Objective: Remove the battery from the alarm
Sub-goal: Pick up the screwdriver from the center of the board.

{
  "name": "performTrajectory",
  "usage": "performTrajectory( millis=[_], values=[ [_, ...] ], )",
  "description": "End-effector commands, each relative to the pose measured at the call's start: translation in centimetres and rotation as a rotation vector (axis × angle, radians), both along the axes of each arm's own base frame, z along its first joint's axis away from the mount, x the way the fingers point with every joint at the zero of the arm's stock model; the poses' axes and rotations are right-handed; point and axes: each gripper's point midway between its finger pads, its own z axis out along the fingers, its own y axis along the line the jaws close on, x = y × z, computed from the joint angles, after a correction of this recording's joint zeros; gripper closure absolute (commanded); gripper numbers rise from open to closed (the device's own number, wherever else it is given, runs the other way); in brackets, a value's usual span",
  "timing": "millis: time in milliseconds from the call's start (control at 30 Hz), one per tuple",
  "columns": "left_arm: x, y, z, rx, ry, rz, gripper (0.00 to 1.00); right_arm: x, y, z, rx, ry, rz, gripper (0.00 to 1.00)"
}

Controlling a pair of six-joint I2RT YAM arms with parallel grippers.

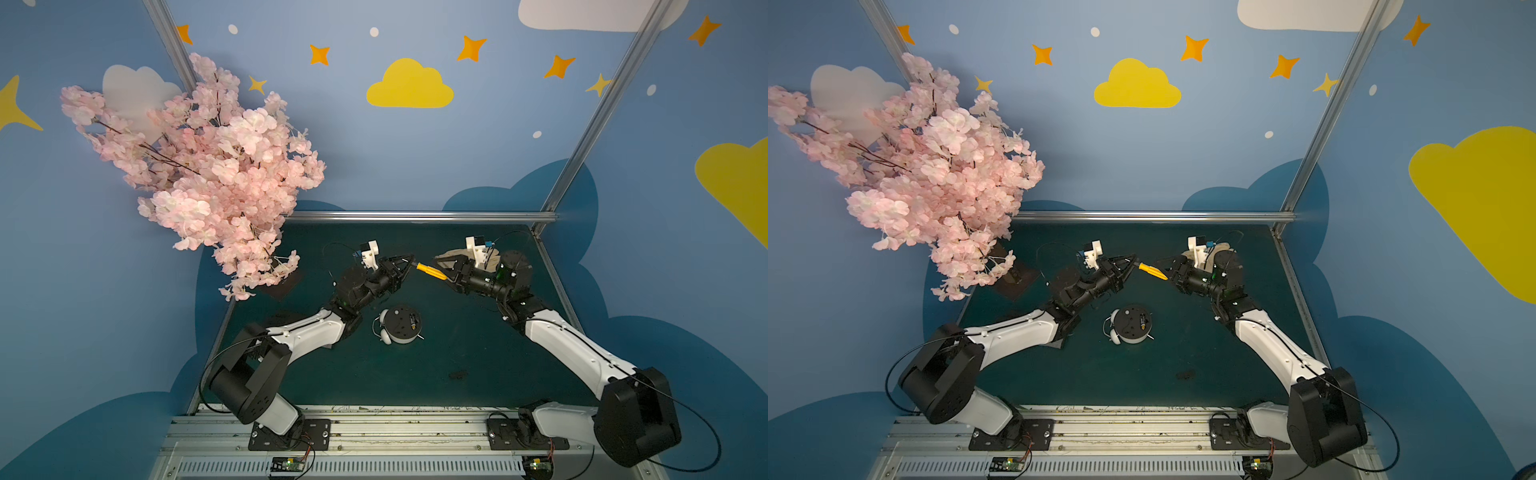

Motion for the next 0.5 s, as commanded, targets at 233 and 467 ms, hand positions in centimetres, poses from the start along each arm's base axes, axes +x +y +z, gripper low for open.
performTrajectory(
  millis=[233,467],
  values=[
    [0.2,0.2,2.8,-0.043,-0.066,0.056,0.97,-1.3,3.0,3.5,0.114,-0.053,0.125,0.37],
    [-0.5,-0.3,2.0,-0.029,-0.044,0.045,0.97,-0.8,2.6,3.7,0.119,-0.060,0.112,0.66]
  ],
)
